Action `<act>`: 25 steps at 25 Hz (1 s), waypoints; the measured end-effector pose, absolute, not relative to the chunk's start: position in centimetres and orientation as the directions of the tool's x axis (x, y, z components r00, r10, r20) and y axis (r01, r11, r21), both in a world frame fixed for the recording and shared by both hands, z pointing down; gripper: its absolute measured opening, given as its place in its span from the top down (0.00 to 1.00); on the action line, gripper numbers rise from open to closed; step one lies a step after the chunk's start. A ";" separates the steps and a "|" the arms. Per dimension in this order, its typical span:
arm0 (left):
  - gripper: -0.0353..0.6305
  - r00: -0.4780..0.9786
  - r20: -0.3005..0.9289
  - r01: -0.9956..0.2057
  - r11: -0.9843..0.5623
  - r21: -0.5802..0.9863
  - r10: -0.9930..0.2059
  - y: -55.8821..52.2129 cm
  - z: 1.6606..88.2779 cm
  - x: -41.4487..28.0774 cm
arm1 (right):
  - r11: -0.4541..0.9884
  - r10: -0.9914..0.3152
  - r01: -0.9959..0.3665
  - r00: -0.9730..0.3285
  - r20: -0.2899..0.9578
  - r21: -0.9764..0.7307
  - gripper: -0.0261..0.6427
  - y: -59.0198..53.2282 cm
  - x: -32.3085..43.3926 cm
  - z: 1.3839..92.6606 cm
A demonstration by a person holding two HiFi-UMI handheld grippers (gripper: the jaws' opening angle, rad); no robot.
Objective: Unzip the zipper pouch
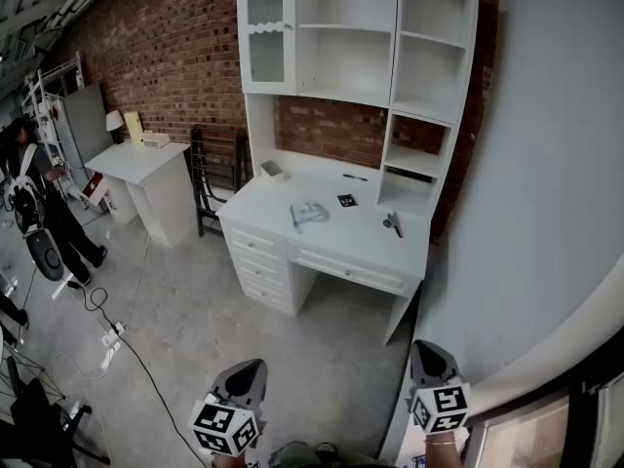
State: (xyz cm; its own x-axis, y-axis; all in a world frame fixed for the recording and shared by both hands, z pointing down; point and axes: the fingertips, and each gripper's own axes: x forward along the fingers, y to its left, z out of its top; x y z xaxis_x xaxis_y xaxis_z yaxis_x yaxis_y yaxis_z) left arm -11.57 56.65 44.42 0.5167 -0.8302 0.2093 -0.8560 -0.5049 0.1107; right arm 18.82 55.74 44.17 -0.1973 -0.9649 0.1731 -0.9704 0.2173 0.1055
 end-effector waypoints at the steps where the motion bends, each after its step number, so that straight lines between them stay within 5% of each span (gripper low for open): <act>1: 0.94 0.516 0.206 -0.856 -0.504 0.111 -0.831 56.5 44.3 -11.5 | 0.208 -0.967 -0.973 -0.189 0.170 0.103 0.96 55.6 18.9 44.1; 25: 0.92 0.481 0.147 -0.877 -0.473 0.089 -0.864 53.6 43.7 -9.3 | 0.205 -0.973 -0.977 -0.197 0.119 0.056 0.95 53.3 18.8 43.9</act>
State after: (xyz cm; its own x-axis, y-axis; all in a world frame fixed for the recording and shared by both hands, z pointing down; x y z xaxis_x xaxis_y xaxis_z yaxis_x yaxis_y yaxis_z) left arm -9.32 53.62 43.70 0.4810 -0.8642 0.1474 -0.8767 -0.4728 0.0888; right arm 18.85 53.26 43.90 -0.1974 -0.9730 0.1195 -0.9771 0.2051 0.0564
